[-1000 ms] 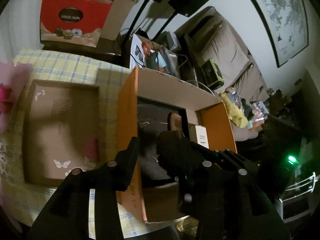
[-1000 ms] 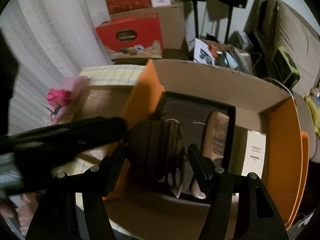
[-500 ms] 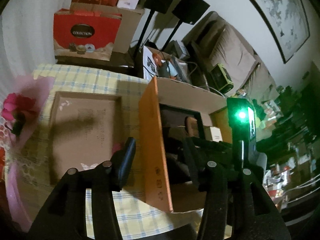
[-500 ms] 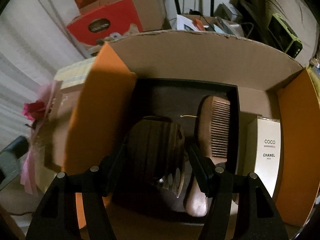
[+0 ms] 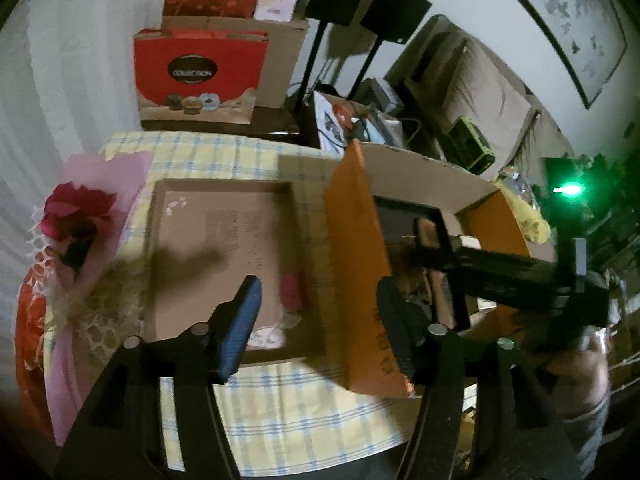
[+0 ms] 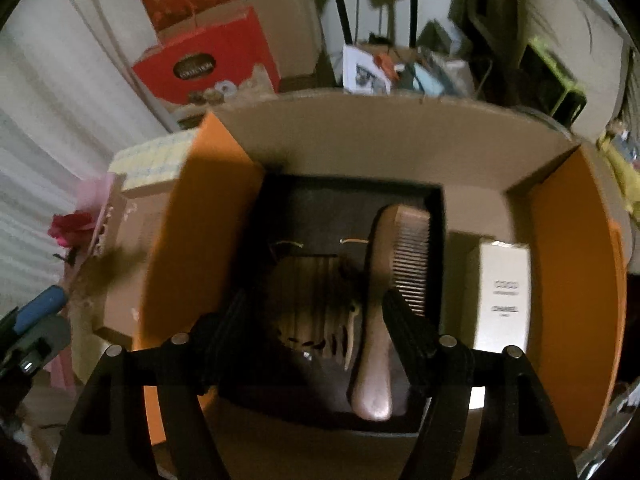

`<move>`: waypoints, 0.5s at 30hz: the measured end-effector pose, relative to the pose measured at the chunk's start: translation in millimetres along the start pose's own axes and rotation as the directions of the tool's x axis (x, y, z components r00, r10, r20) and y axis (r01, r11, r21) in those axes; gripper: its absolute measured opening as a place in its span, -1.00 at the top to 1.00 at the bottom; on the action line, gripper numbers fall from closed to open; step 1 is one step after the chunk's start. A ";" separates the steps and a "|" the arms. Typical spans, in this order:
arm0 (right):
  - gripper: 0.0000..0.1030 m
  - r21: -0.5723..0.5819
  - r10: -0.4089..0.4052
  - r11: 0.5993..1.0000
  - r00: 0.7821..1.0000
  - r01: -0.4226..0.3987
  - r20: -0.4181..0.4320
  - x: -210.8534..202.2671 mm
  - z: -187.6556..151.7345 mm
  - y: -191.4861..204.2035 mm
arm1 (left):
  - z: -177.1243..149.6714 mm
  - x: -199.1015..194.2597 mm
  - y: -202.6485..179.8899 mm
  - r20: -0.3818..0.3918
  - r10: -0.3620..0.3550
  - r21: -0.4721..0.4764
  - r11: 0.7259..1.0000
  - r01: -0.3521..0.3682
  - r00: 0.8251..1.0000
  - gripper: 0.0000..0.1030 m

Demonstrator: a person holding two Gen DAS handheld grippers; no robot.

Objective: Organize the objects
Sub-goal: 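Grasp the brown box's rim with the left tool while the right tool grasps its other rim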

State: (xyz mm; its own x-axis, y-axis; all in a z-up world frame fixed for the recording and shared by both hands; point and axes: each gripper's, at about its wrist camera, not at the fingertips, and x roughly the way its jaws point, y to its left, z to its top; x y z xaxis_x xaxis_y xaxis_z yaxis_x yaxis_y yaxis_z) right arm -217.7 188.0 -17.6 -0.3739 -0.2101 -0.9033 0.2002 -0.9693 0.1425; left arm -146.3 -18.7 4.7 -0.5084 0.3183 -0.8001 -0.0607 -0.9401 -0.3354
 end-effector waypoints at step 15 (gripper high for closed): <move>-0.40 -0.182 0.067 0.983 0.986 -0.038 0.154 -64.2 -24.6 73.1 | -20.4 -27.1 58.0 0.036 0.124 -0.060 0.991 -0.122 0.992 -0.31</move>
State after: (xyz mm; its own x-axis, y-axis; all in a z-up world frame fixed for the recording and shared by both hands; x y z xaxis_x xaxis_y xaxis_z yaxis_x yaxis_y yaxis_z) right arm -156.7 133.8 40.9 -0.4945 -0.2913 -0.8189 0.3760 -0.9211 0.1007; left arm -118.5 -79.4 -3.2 -0.5423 0.1944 -0.8174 0.0534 -0.9629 -0.2645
